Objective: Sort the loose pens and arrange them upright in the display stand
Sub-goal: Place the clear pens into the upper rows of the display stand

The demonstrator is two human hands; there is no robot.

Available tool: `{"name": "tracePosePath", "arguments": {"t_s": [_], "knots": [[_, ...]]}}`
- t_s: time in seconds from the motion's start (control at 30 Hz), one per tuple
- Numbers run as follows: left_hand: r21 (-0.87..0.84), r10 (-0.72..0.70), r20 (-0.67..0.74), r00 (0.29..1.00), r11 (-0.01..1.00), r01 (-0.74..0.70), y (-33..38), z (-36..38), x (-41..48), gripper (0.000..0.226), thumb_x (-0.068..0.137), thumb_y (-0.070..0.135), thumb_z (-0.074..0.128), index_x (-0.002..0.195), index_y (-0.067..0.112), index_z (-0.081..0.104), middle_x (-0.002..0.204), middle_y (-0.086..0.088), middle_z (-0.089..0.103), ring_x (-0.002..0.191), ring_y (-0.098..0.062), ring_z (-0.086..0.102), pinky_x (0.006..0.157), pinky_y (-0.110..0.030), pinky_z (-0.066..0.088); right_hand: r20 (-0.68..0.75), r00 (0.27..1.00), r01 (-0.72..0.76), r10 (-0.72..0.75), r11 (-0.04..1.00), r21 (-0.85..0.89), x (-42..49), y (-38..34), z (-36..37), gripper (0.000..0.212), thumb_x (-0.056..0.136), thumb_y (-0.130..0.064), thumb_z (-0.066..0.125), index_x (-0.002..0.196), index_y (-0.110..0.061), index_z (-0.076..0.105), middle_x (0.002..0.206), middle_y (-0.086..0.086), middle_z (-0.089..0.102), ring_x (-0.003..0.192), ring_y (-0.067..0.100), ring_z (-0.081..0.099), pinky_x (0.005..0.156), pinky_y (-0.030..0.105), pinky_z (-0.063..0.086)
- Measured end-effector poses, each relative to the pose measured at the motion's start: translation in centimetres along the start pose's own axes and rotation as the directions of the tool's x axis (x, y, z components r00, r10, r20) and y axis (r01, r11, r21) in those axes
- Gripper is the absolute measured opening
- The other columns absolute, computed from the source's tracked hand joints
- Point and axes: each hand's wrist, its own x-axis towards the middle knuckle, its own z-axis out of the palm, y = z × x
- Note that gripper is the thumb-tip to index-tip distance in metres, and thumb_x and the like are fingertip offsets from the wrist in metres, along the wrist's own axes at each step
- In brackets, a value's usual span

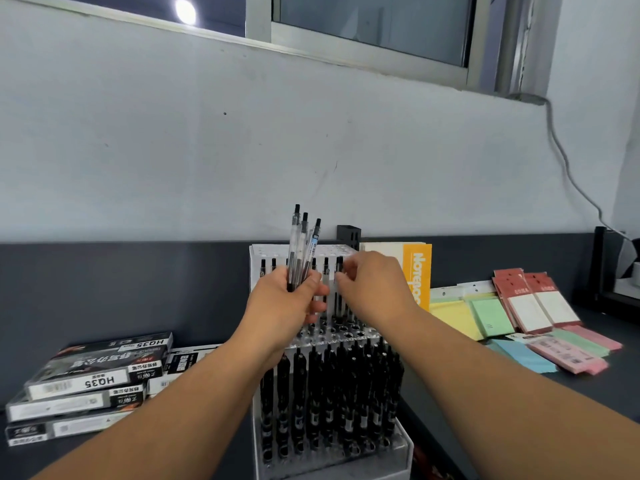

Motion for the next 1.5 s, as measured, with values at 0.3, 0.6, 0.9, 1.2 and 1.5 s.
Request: {"name": "tracePosePath", "arguments": {"t_s": [0.3,0.6,0.9,1.2,1.5], "knots": [[-0.059,-0.012,0.1,0.995,0.998,0.018,0.6,-0.2,-0.4,0.027,0.096,0.039,0.05,0.098,0.013,0.057,0.061,0.005,0.054,0.044,-0.008,0.033,0.043,-0.021,0.029,0.093,0.99,-0.087,0.104,0.981,-0.173,1.2,-0.1,0.9,0.037,0.089,-0.02,0.053,0.055,-0.012,0.042,0.055,0.003,0.041,0.047,0.012,0.038,0.039,0.022,0.022],[-0.024,-0.021,0.091,0.996,0.999,0.023,0.5,0.0,-0.1,0.017,0.099,0.03,0.049,0.104,0.017,0.058,0.085,0.001,0.068,0.063,-0.008,0.063,0.062,-0.025,0.054,0.052,0.992,-0.129,0.118,0.874,0.469,0.3,-0.2,-1.5,0.024,0.094,-0.037,0.055,0.091,-0.017,0.068,0.073,-0.004,0.068,0.066,0.011,0.063,0.064,0.027,0.051],[-0.114,-0.049,0.165,0.985,0.991,0.068,0.7,0.7,0.3,0.021,0.099,0.027,0.049,0.103,0.012,0.064,0.082,-0.002,0.069,0.072,-0.015,0.067,0.073,-0.033,0.057,0.433,0.899,-0.418,0.07,0.438,0.796,0.5,-0.2,-2.3,0.01,0.089,-0.013,0.067,0.098,-0.013,0.066,0.082,0.003,0.068,0.066,0.01,0.061,0.056,0.02,0.05],[-0.005,0.029,-0.025,0.999,1.0,-0.029,0.2,0.0,0.9,0.018,0.096,0.038,0.053,0.099,0.027,0.066,0.099,0.012,0.072,0.098,-0.002,0.065,0.096,-0.034,0.049,0.027,0.991,-0.125,0.132,0.821,0.557,1.1,-0.1,-0.6,0.014,0.083,-0.024,0.074,0.078,-0.022,0.061,0.08,-0.002,0.07,0.075,0.016,0.068,0.074,0.032,0.056],[-0.036,0.034,-0.048,0.998,0.999,-0.036,-0.4,-0.2,1.0,0.017,0.094,0.037,0.056,0.1,0.026,0.068,0.094,0.011,0.072,0.096,-0.002,0.067,0.098,-0.036,0.05,0.093,0.995,-0.044,0.04,0.998,0.046,0.3,-0.3,2.2,0.027,0.088,-0.033,0.065,0.065,-0.022,0.056,0.074,-0.001,0.063,0.071,0.013,0.057,0.062,0.021,0.039]]}}
